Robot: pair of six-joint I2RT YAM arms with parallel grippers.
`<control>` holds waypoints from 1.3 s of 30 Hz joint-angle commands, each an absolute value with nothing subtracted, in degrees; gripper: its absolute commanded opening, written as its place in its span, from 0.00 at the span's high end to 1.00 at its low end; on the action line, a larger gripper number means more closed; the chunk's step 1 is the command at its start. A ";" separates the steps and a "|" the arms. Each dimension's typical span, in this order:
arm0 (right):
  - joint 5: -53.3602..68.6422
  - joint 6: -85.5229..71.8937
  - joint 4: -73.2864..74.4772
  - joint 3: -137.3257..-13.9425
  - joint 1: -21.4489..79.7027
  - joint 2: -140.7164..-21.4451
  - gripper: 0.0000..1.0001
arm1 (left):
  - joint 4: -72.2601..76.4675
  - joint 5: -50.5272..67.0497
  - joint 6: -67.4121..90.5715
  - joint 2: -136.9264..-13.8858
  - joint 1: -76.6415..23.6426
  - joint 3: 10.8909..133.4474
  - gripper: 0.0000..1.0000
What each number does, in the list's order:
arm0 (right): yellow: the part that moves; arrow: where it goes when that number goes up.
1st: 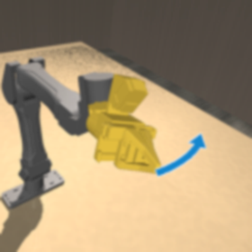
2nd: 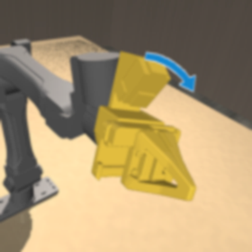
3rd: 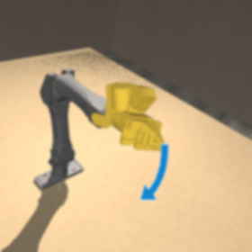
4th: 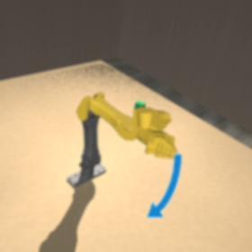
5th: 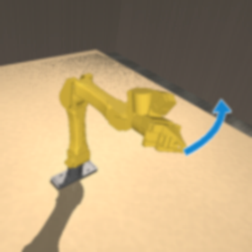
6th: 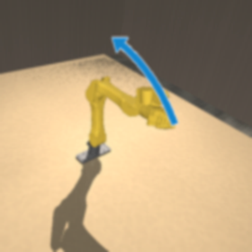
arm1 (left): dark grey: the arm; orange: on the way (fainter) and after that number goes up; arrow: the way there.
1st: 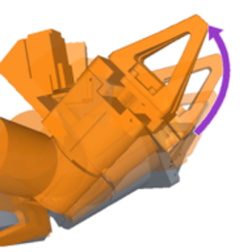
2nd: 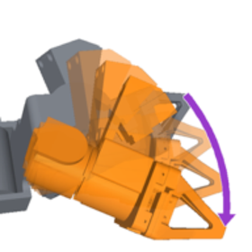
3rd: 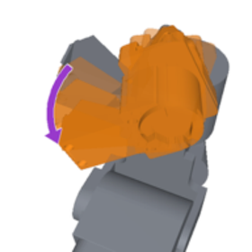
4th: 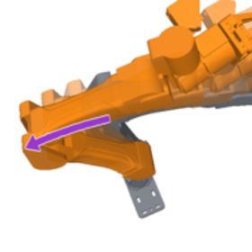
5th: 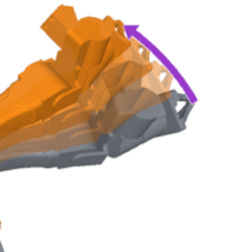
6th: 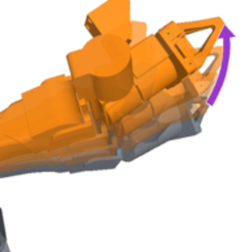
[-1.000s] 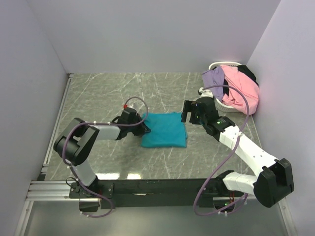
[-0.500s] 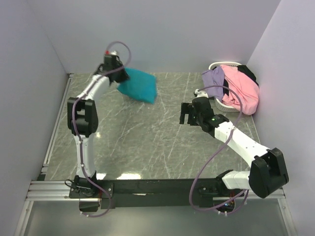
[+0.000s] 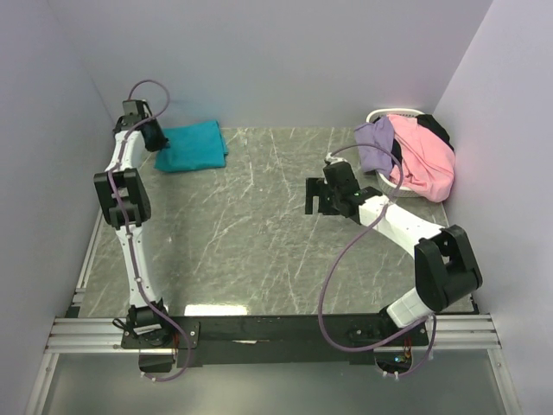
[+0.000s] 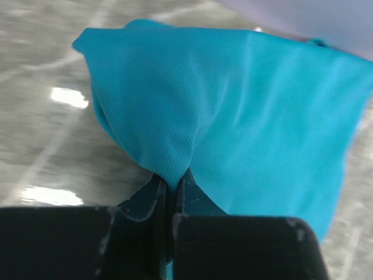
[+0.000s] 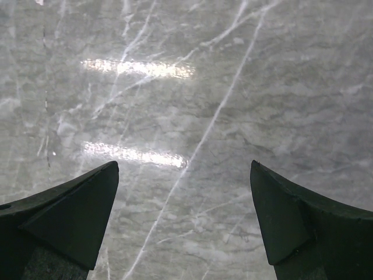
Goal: Fold and stack the t-shirts
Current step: Neatly place the folded tshirt to the corner
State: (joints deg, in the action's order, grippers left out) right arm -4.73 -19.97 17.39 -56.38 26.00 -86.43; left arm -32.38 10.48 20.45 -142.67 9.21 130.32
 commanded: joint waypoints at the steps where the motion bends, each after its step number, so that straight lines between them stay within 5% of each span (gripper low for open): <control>1: -1.50 -19.51 15.47 -60.03 25.66 -88.85 0.00 | -32.52 10.98 17.14 -143.96 12.91 134.74 0.99; 17: 5.01 -20.30 14.24 -63.81 25.75 -96.85 0.00 | -26.63 2.48 11.78 -147.92 17.40 141.75 0.99; 30: 7.12 -20.39 13.97 -65.30 25.75 -99.93 0.00 | -19.16 -7.20 7.21 -145.81 17.75 135.27 0.95; 32: 7.47 -20.39 13.98 -65.39 25.84 -99.93 0.00 | -18.98 -7.47 7.03 -145.90 17.75 135.09 0.89; 34: 7.99 -20.30 13.54 -65.04 25.84 -99.76 0.00 | -18.90 -6.95 6.94 -146.07 17.75 135.00 0.70; 35: 8.09 -20.56 13.45 -64.87 25.75 -99.84 0.00 | -18.37 -6.86 6.77 -145.81 17.75 134.39 0.31; 39: 8.96 -20.83 12.92 -64.25 25.75 -99.93 0.00 | -15.74 -6.59 6.59 -143.62 17.49 130.96 0.19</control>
